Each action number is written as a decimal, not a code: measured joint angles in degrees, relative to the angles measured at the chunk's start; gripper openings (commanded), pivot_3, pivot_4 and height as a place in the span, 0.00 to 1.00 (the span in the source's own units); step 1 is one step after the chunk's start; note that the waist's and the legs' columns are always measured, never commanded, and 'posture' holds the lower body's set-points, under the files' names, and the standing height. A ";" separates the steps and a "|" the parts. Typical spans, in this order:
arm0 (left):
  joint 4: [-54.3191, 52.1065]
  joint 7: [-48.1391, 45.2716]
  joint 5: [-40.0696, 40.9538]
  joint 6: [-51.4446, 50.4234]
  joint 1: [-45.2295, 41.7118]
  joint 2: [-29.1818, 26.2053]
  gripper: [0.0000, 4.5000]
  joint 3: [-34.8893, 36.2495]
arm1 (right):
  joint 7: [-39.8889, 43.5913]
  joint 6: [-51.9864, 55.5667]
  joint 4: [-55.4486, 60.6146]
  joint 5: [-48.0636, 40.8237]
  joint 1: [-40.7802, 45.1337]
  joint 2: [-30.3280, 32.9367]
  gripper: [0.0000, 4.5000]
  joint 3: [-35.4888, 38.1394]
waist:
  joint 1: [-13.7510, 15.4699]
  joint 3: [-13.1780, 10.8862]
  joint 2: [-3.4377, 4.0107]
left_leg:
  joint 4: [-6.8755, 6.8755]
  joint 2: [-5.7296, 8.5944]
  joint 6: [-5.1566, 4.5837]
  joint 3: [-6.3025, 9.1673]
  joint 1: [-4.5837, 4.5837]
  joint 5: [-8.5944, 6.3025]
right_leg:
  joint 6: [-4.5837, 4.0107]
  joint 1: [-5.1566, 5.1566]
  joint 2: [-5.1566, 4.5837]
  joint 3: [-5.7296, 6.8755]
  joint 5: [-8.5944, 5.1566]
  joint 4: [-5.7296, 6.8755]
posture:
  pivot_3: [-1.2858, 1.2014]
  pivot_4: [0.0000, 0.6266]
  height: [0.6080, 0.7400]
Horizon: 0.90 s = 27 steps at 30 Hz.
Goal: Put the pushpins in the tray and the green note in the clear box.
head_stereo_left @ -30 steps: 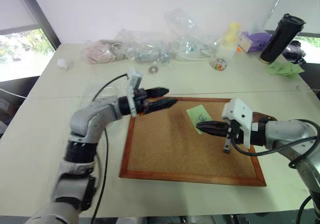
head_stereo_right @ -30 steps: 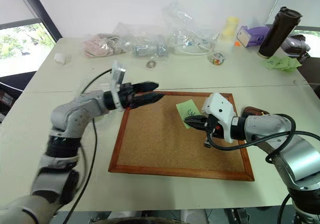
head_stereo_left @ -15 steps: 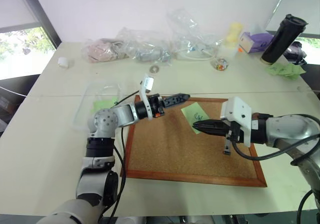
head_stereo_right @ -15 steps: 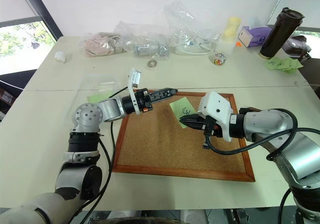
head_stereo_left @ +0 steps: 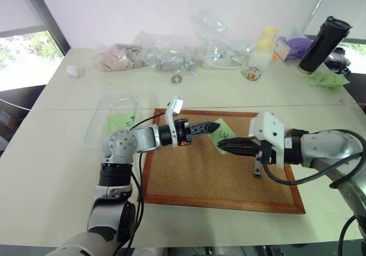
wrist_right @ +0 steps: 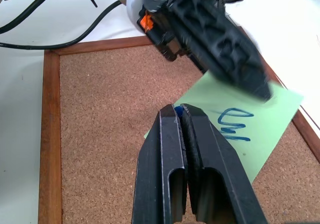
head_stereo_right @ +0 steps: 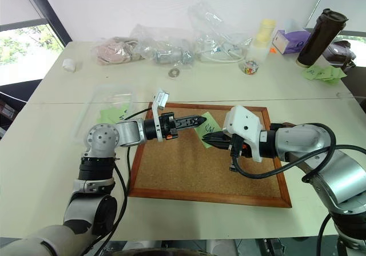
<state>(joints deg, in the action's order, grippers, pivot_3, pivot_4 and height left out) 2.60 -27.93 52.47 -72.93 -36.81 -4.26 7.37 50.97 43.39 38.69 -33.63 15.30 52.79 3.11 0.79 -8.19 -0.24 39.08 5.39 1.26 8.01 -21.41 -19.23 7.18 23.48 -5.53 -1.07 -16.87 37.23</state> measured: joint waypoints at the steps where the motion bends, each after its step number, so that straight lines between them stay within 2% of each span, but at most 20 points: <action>1: 0.00 0.09 -0.01 0.00 0.00 -0.01 0.08 0.00 | -0.01 -0.01 -0.03 0.18 0.00 0.00 0.00 -0.02 | 0.00 0.00 0.00 | 0.00 0.00 0.00 0.00 0.00 0.00 | 0.00 0.00 0.00 0.00 0.00 0.00 | 0.52 0.24 1.00; 2: 0.01 0.13 -0.02 0.00 0.00 -0.04 0.02 -0.01 | -0.06 -0.02 -0.07 0.24 0.00 0.00 0.00 -0.05 | -0.01 0.00 0.00 | 0.00 0.00 0.00 0.00 0.00 0.00 | 0.00 0.01 0.00 0.00 0.00 0.00 | 0.52 0.24 1.00; 5: -0.01 0.17 -0.27 0.12 0.00 -0.29 0.02 -0.37 | -0.26 -0.03 -0.14 0.37 0.04 0.00 0.00 -0.08 | 0.01 0.00 0.00 | 0.00 0.00 0.00 0.00 0.00 0.00 | 0.00 0.00 0.00 0.00 0.00 0.00 | 0.52 0.24 1.00; 10: -1.26 -2.20 -3.69 3.15 0.42 -3.51 0.02 -5.62 | -1.40 0.02 -0.16 0.61 0.91 -0.02 0.00 0.09 | -0.01 0.00 0.00 | -0.01 0.00 0.00 0.00 0.00 0.00 | 0.00 0.01 0.00 0.00 0.00 0.00 | 0.52 0.24 1.00; 14: -1.53 -3.90 -6.46 5.92 1.61 -6.49 0.02 -7.77 | -2.91 0.67 -0.72 -0.56 1.74 -0.03 0.00 2.97 | -0.03 0.00 0.00 | -0.01 0.00 0.00 -0.01 0.00 0.00 | 0.00 0.01 0.00 -0.01 0.00 0.00 | 0.52 0.24 1.00; 21: -1.41 -5.19 -8.28 8.77 2.38 -6.97 0.02 -8.55 | -4.28 2.57 -1.51 -3.65 1.60 -0.01 0.00 7.70 | 0.06 0.00 0.00 | 0.00 0.01 0.00 0.00 -0.01 0.00 | 0.00 -0.01 -0.02 -0.03 0.00 -0.01 | 0.52 0.24 1.00; 27: -3.43 -4.50 -8.17 11.88 0.68 -9.05 0.02 -4.01 | -6.76 0.18 -12.80 0.79 -6.66 -0.06 0.00 15.23 | 0.05 0.00 0.00 | 0.00 0.01 0.00 -0.02 -0.01 0.00 | 0.00 0.01 -0.02 -0.05 0.00 0.01 | 0.52 0.24 1.00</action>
<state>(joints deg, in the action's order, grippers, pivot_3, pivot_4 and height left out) -0.83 -32.43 44.29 -61.05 -36.13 -13.31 3.37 44.21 43.57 25.89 -32.84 8.64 52.73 18.34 0.83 -8.19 -0.24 39.08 5.40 1.26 7.98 -21.43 -19.23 7.18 23.49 -5.55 -1.12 -16.87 37.25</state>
